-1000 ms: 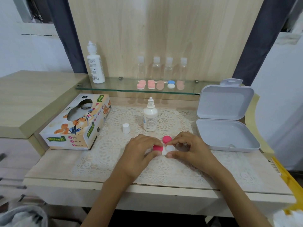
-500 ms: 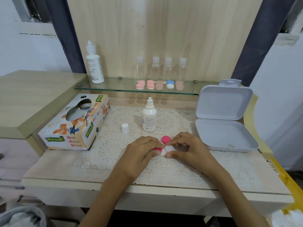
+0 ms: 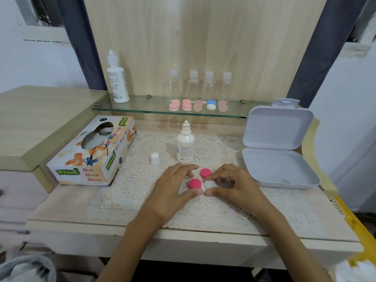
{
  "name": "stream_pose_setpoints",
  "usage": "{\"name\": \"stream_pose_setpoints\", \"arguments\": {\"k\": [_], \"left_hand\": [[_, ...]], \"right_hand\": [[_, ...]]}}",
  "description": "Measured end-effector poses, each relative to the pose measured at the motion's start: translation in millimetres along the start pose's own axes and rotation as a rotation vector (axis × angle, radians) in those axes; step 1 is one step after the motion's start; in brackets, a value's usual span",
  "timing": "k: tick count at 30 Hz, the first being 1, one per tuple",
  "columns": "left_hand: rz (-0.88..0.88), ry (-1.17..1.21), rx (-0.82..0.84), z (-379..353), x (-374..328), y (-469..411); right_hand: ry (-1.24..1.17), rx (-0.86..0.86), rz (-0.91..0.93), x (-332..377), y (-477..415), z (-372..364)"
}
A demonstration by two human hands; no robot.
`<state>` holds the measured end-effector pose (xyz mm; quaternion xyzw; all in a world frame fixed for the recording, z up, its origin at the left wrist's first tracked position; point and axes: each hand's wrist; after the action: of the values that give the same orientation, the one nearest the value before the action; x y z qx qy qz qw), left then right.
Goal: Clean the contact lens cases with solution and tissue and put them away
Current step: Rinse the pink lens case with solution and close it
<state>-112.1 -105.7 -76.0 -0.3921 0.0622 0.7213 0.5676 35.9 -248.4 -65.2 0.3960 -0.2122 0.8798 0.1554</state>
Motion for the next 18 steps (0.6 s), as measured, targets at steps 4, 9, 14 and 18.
{"name": "stream_pose_setpoints", "arguments": {"k": [4, 9, 14, 18], "left_hand": [[-0.023, 0.002, 0.008, -1.3, 2.9, -0.2], [-0.096, -0.076, 0.021, -0.7, 2.0, 0.5], [-0.029, -0.185, -0.024, -0.4, 3.3, -1.5], [-0.068, -0.189, -0.015, 0.0, 1.8, 0.2]], "right_hand": [[0.007, -0.003, -0.006, -0.7, 0.0, -0.3], [-0.001, -0.005, -0.002, -0.2, 0.2, -0.4], [0.006, -0.007, -0.003, 1.7, 0.8, 0.3], [0.012, -0.008, -0.004, 0.7, 1.0, 0.3]]}}
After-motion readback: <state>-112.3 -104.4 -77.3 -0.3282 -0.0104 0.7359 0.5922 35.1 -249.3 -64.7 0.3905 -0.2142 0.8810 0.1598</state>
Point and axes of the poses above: each hand's wrist, its own y-axis away from the middle knuckle, its own z-axis out of the back of the hand, x = y × z, and after that the axes turned 2 degrees about x, right-handed
